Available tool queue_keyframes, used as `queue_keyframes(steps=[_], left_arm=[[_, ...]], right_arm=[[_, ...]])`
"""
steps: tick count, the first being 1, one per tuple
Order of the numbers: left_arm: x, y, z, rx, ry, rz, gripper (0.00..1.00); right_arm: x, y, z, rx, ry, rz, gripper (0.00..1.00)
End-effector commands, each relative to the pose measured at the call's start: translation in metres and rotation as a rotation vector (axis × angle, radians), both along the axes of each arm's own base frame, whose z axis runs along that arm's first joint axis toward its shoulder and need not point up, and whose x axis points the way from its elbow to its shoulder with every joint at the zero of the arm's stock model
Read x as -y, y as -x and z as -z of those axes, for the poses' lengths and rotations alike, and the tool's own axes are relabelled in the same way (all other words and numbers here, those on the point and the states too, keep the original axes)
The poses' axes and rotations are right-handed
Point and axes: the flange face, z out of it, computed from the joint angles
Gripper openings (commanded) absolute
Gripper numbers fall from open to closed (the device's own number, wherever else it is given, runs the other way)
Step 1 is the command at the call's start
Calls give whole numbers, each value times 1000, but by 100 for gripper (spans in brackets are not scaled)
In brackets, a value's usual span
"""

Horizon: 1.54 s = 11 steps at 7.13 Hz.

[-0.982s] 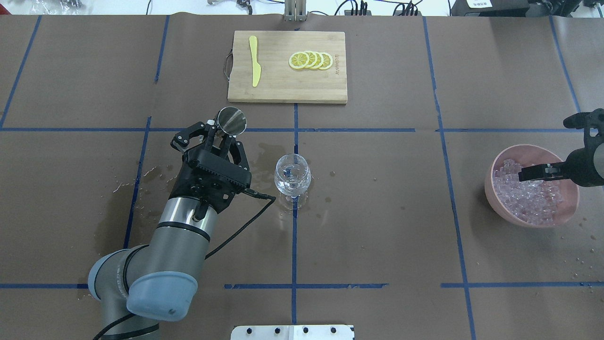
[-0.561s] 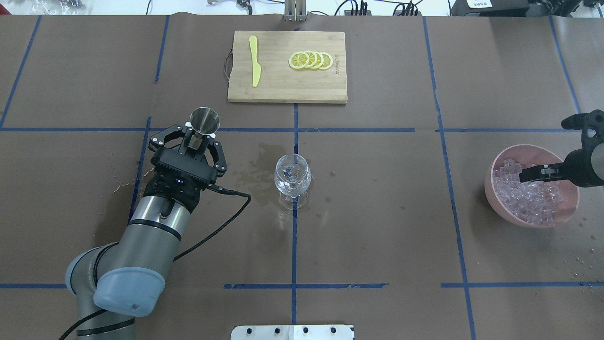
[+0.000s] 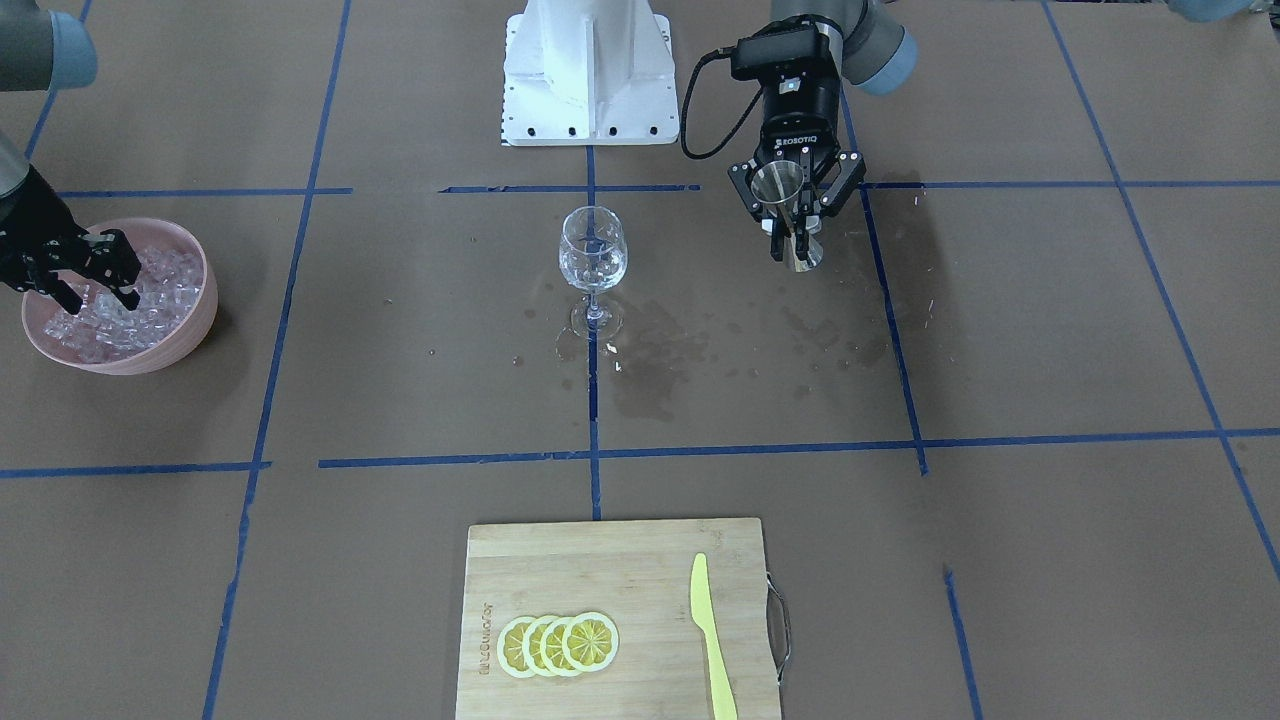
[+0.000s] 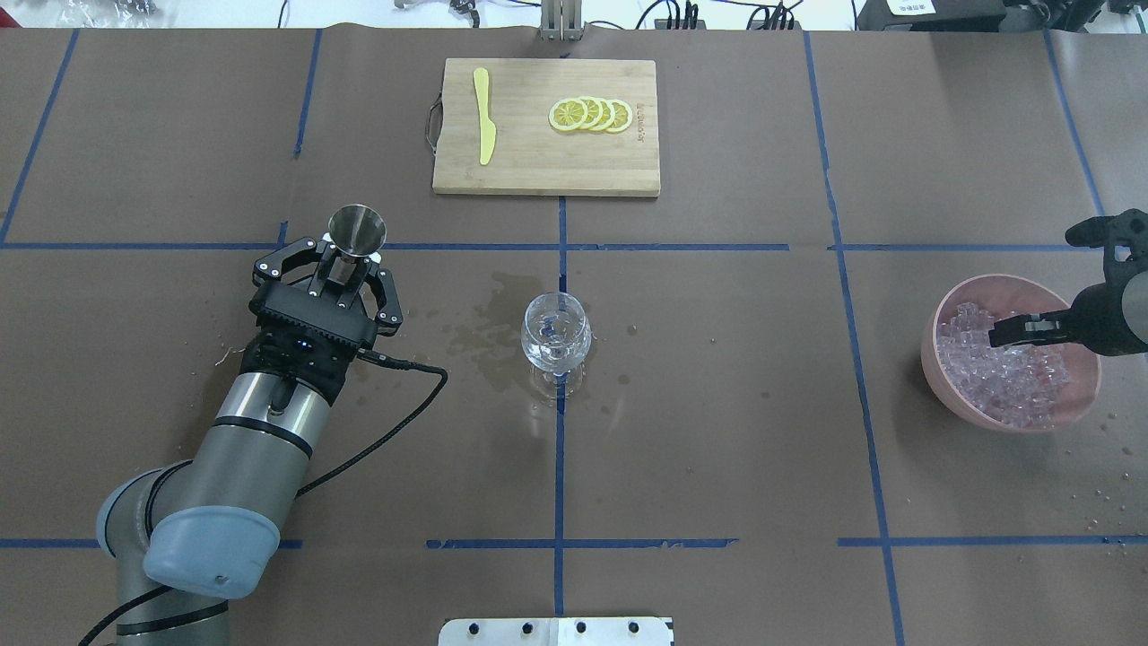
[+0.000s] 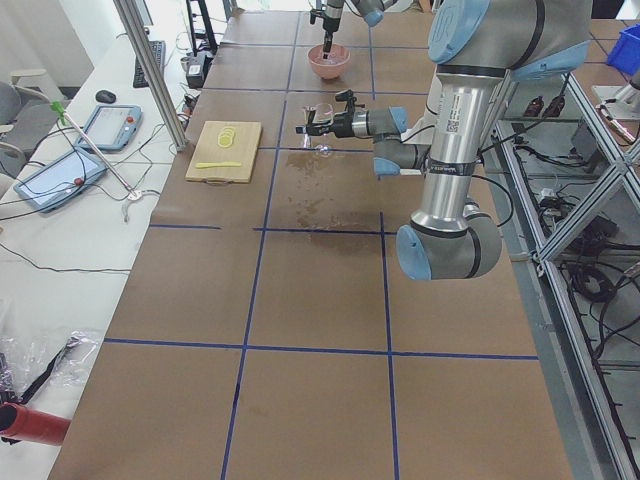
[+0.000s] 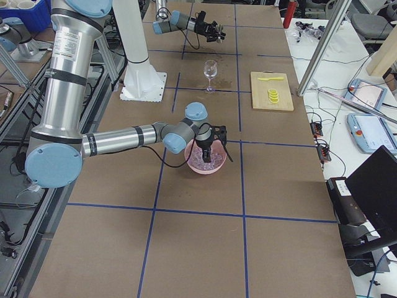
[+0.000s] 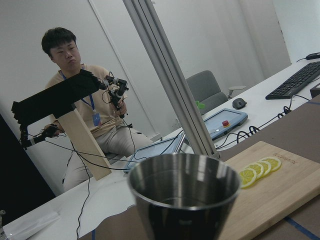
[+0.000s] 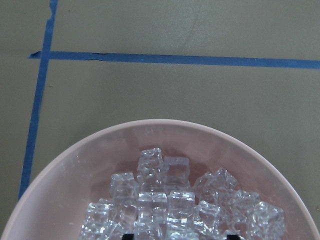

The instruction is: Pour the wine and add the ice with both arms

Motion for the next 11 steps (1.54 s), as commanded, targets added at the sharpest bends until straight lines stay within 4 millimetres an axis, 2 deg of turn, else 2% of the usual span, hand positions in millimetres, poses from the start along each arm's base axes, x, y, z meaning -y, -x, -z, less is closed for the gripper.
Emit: queue_keyframes(steps=[1, 4, 5, 7, 9, 11], left_arm=[[1, 4, -11, -6, 12, 6, 0], [4, 7, -13, -8, 14, 13, 0], [4, 8, -13, -9, 14, 14, 0], [5, 9, -14, -19, 18, 17, 0], [5, 9, -17, -55, 31, 20, 0], [3, 12, -31, -96, 56, 23, 0]], right_arm=[[0, 0, -3, -2, 8, 2, 59], [-1, 4, -7, -5, 15, 12, 59], [-1, 4, -7, -5, 15, 12, 45], [-1, 4, -6, -3, 9, 17, 3], [-2, 2, 5, 14, -6, 21, 0], [-6, -9, 36, 66, -27, 26, 0]])
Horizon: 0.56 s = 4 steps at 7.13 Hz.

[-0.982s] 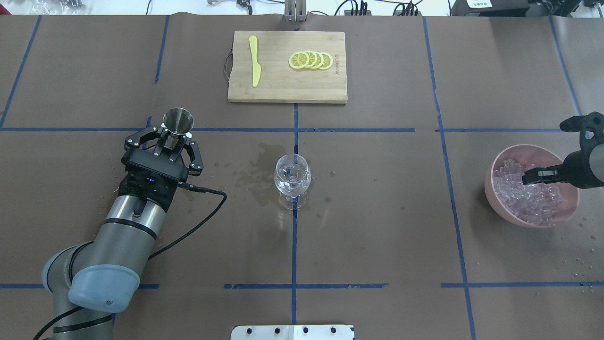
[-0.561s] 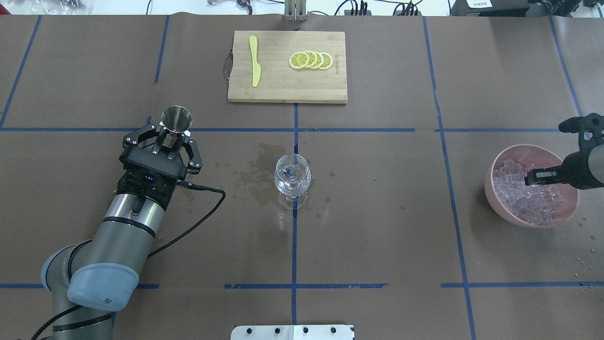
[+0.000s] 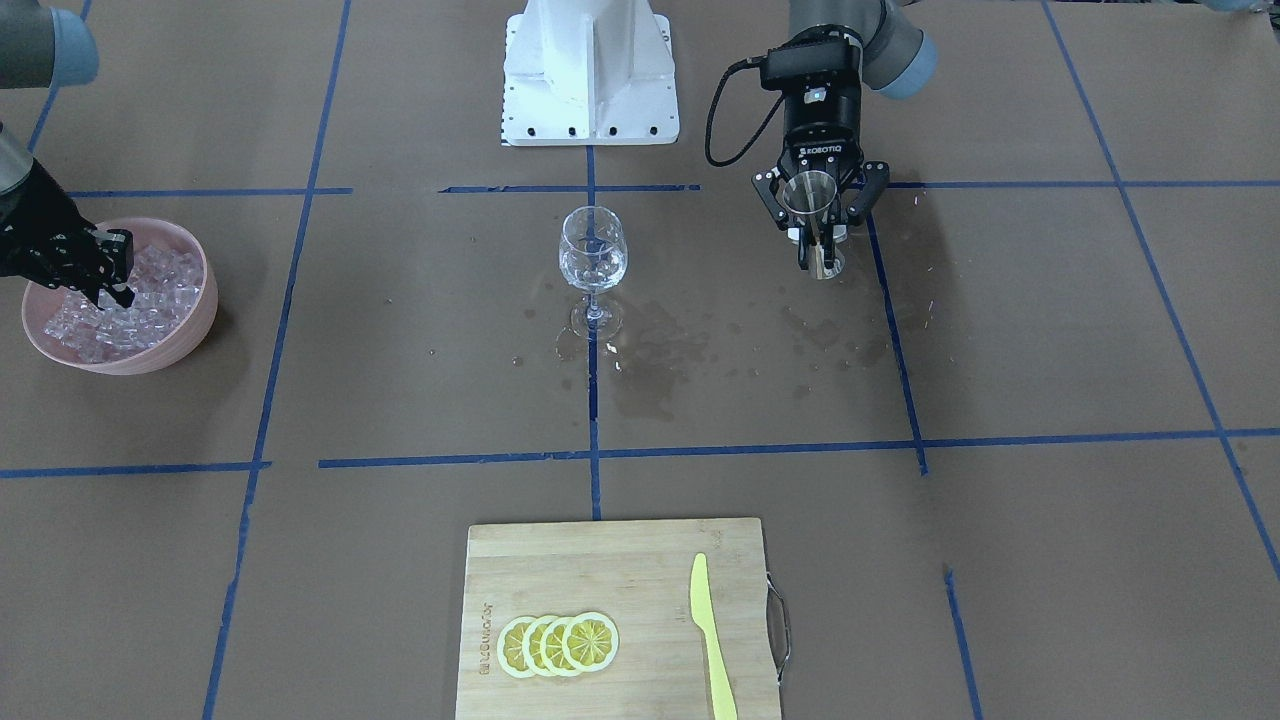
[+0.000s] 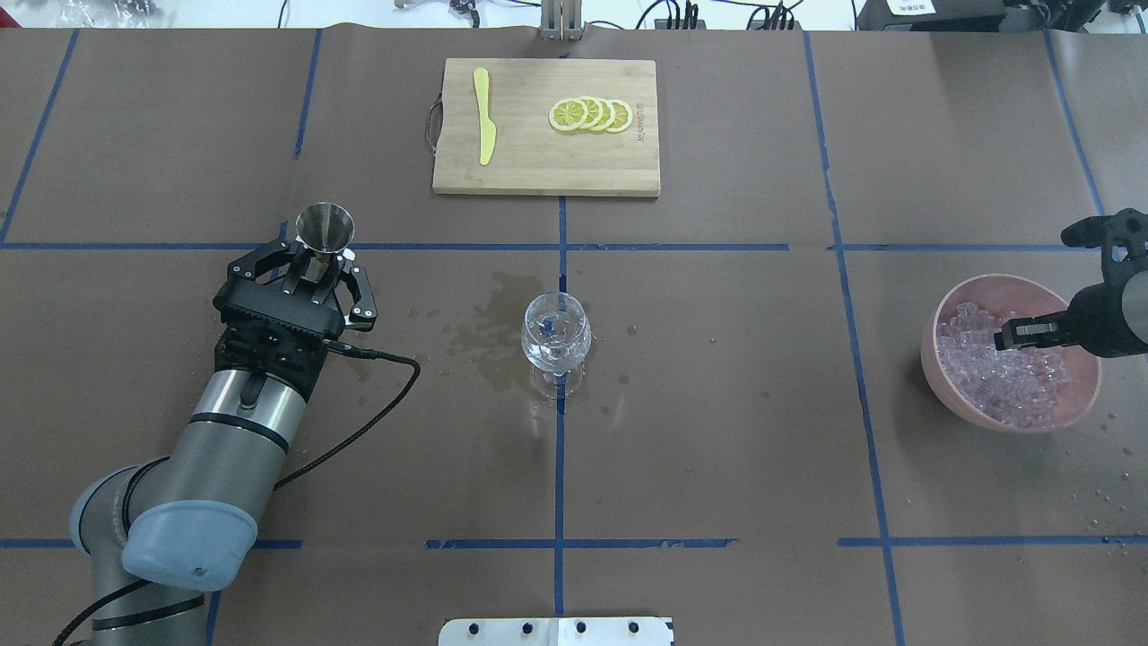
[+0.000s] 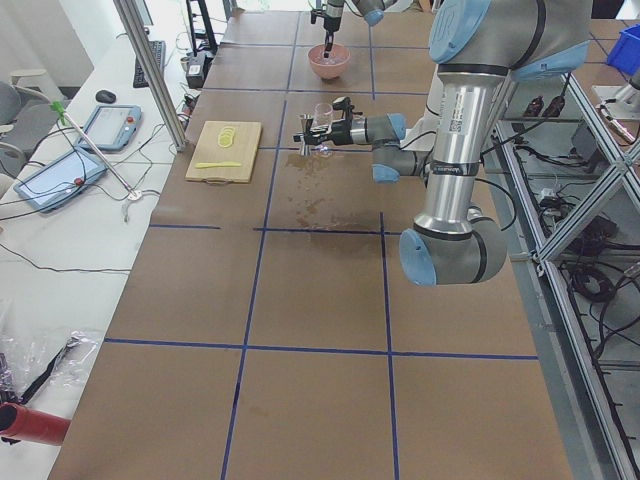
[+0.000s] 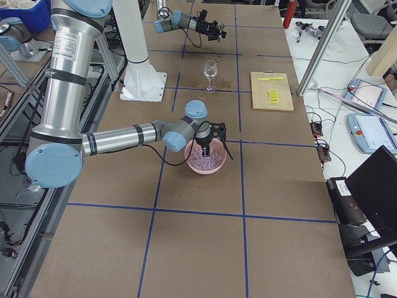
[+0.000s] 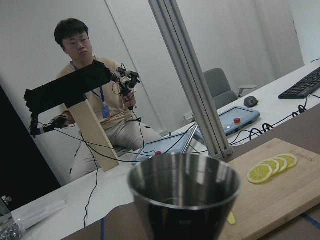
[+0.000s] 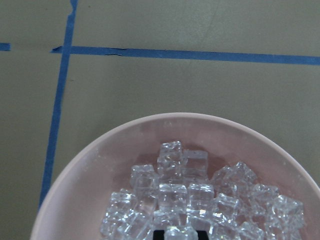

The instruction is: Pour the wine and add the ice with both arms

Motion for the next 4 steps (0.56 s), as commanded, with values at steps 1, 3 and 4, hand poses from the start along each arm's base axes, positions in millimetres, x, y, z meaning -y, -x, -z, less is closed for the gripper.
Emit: queue_keyframes(steps=[1, 3, 4], left_arm=[[-1, 1, -7, -53, 21, 3, 0], [-2, 1, -17, -119, 55, -16, 0], [-4, 6, -25, -115, 58, -17, 0]], right_arm=[[0, -16, 25, 33, -28, -23, 0], [6, -40, 40, 56, -42, -69, 0], [8, -48, 45, 64, -48, -86, 0]])
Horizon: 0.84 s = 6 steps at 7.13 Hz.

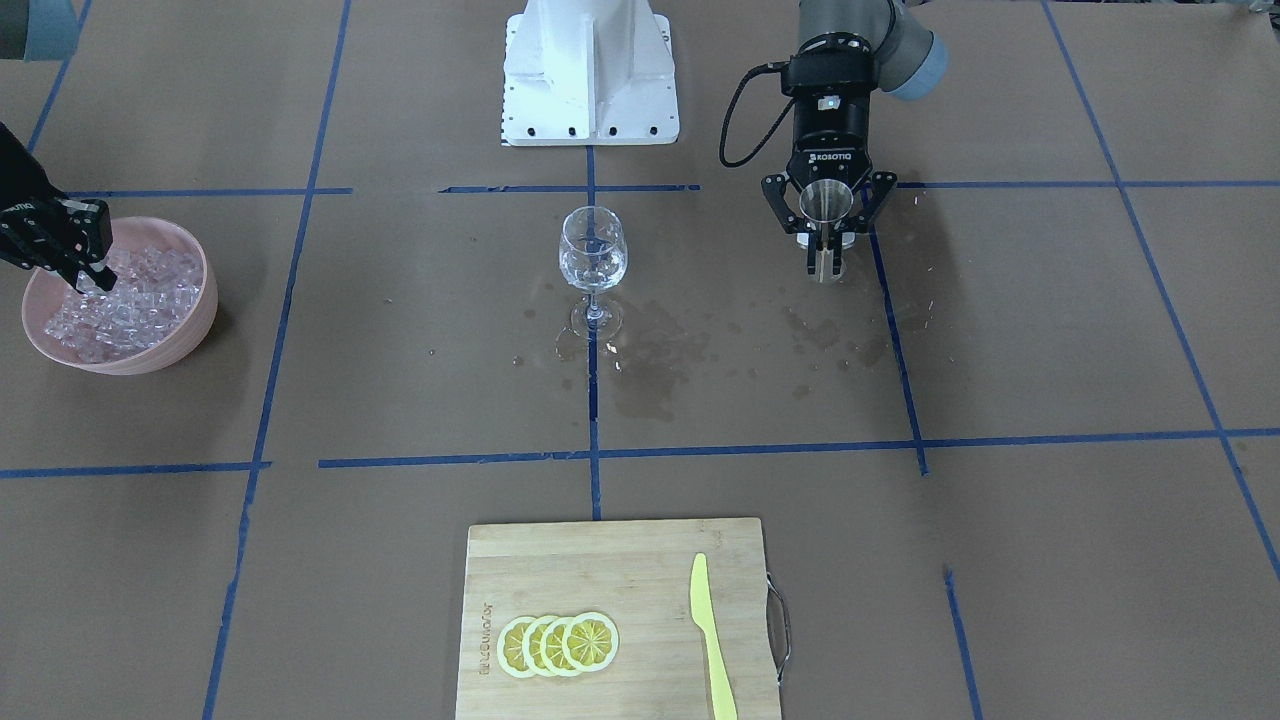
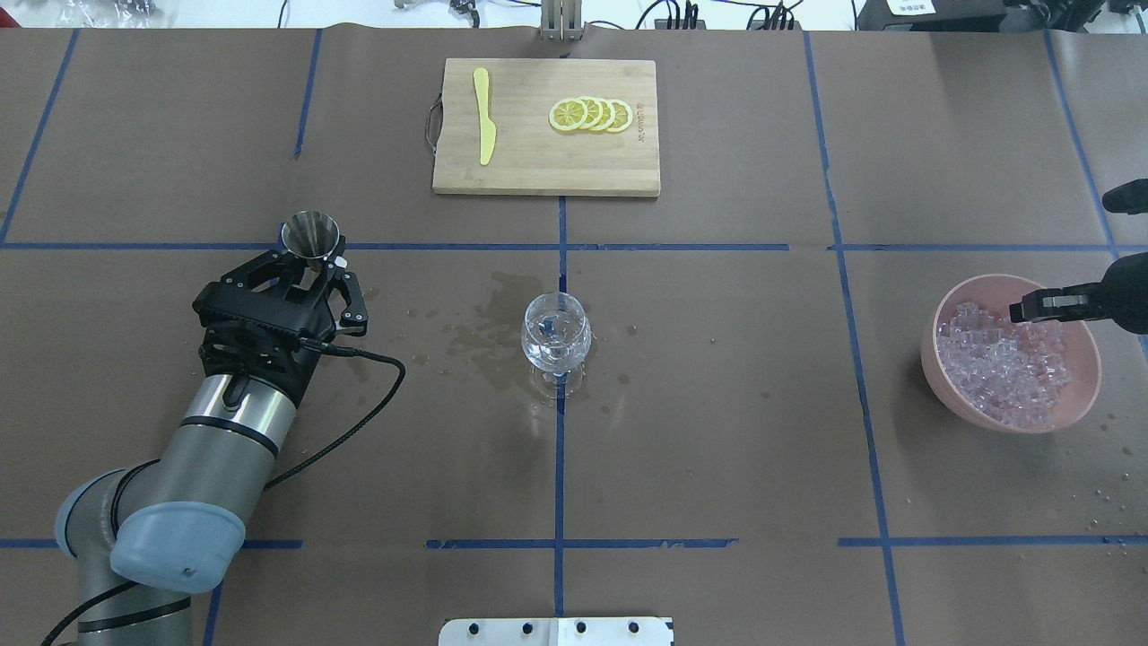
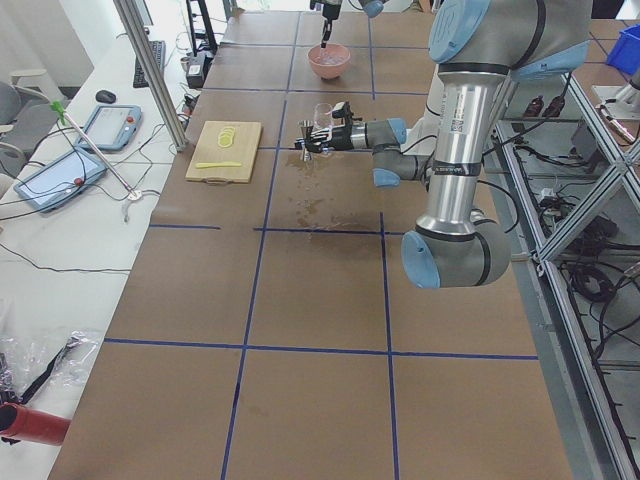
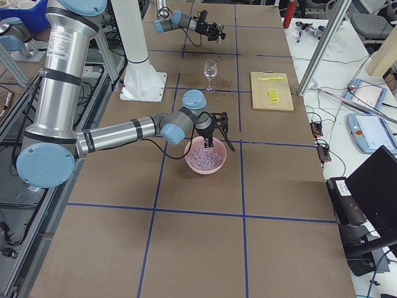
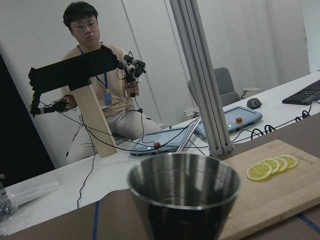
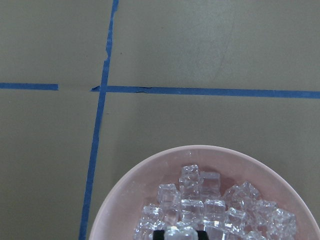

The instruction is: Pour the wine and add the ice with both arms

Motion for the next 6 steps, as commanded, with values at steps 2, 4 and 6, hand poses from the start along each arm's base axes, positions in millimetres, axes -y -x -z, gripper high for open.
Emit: queue_keyframes(steps=[2, 4, 6], left_arm=[[-10, 39, -62, -95, 40, 8, 0], [-16, 58, -95, -144, 64, 17, 0], [-14, 53, -123, -208, 112, 39, 0]], right_arm=[[4, -18, 17, 27, -20, -34, 0], [4, -18, 28, 52, -26, -28, 0], [3, -26, 46, 100, -33, -14, 0]])
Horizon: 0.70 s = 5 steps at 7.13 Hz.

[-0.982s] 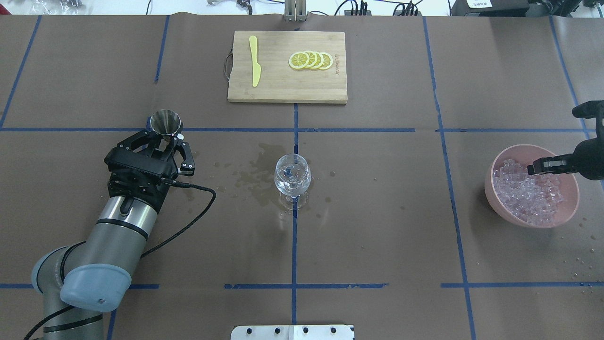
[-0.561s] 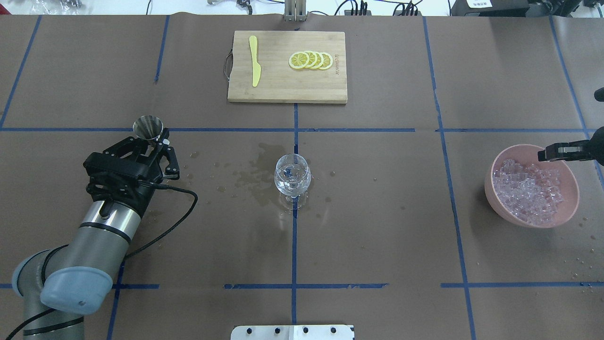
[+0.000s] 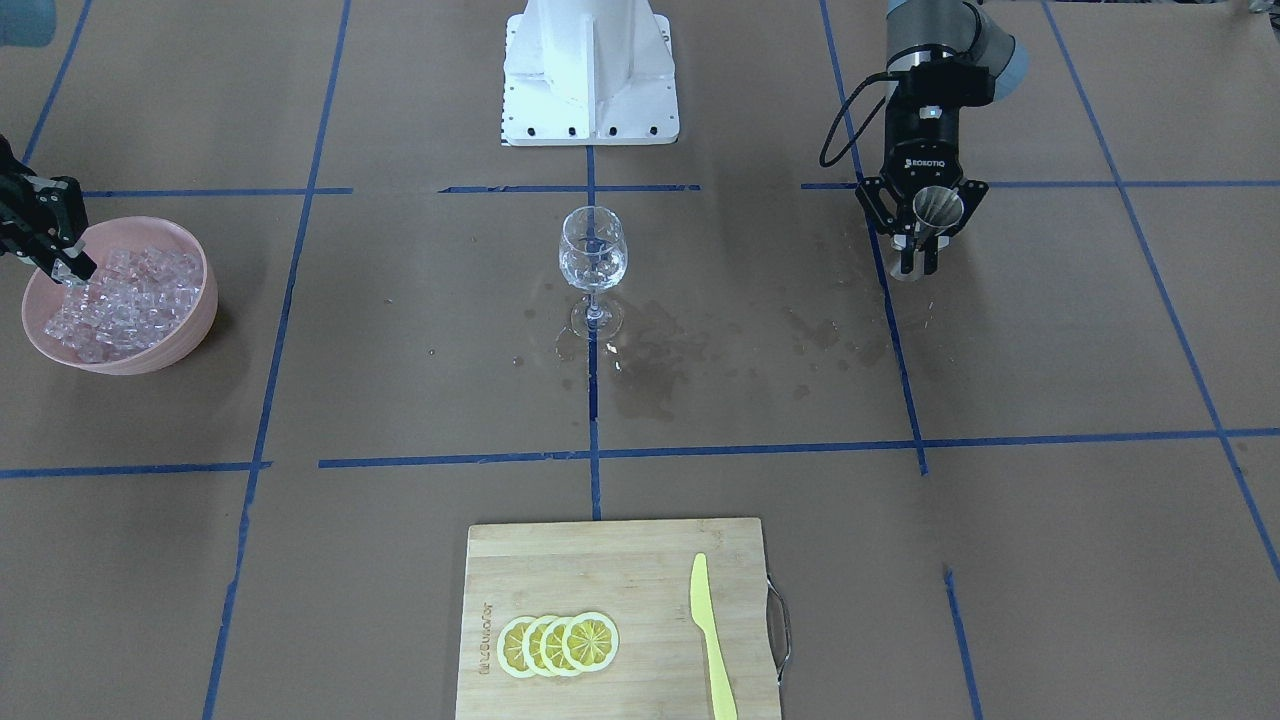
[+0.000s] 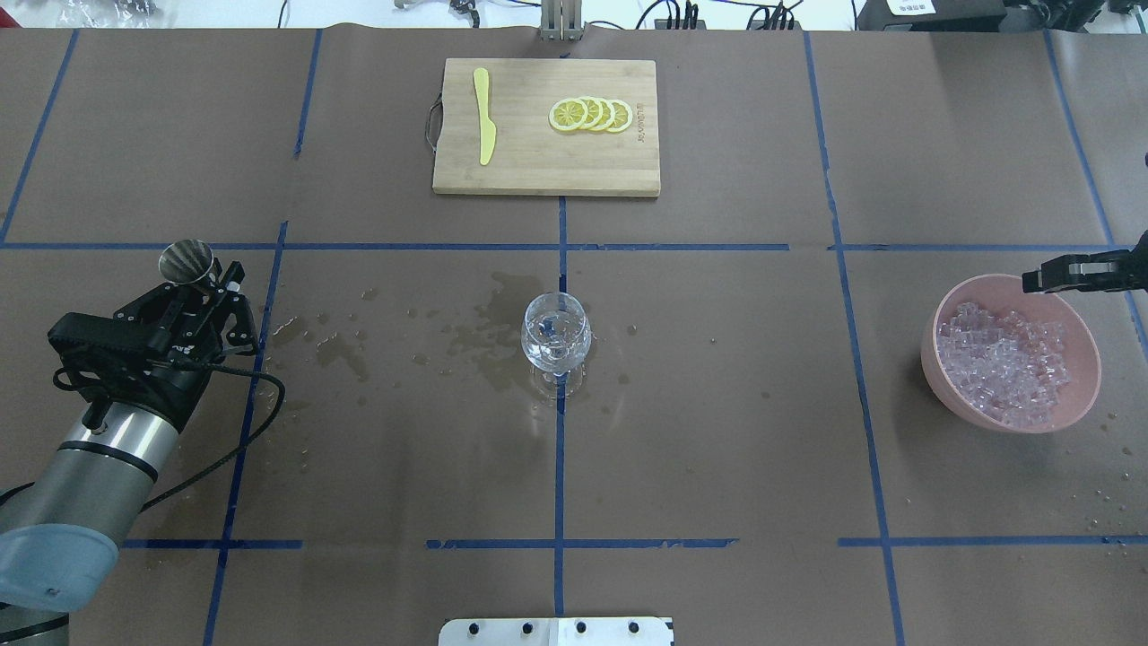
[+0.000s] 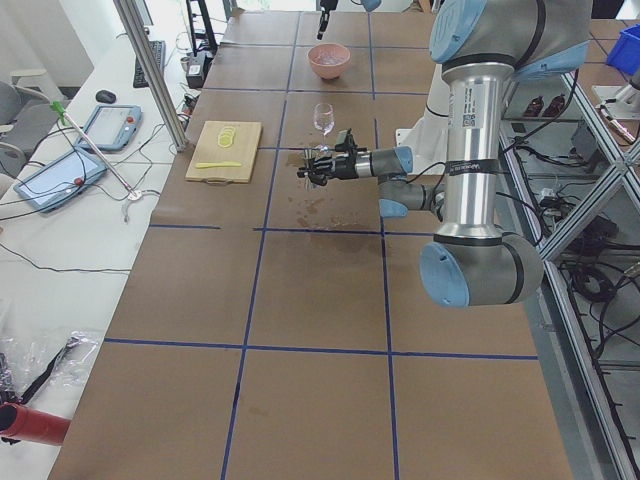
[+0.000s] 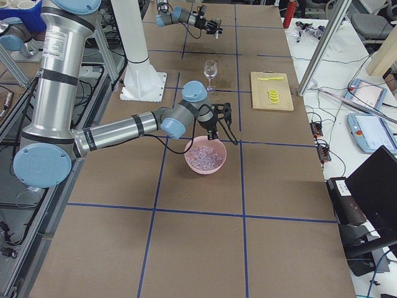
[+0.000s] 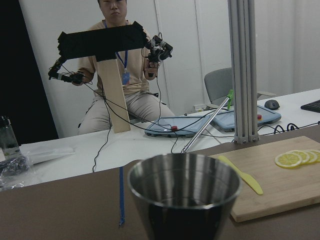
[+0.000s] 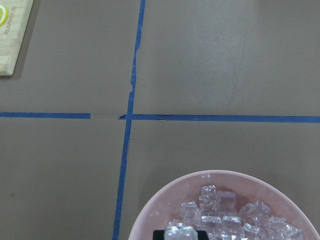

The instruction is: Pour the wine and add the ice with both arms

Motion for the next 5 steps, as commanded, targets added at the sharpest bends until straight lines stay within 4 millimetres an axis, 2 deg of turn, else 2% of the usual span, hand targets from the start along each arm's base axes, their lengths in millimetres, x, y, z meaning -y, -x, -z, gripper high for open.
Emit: queue_keyframes(steps=[1, 2, 3, 4, 5], left_arm=[[2, -7, -33, -69, 54, 25, 0], [4, -12, -51, -88, 75, 43, 0], [4, -15, -60, -102, 88, 49, 0], [3, -23, -85, -124, 118, 61, 0], [1, -24, -91, -115, 107, 88, 0]], right_arm=[[-4, -4, 17, 32, -18, 11, 0], [-4, -2, 27, 61, -6, 12, 0], [5, 1, 48, 119, 14, 0, 0], [12, 0, 64, 154, 20, -13, 0], [17, -6, 78, 164, 37, -21, 0]])
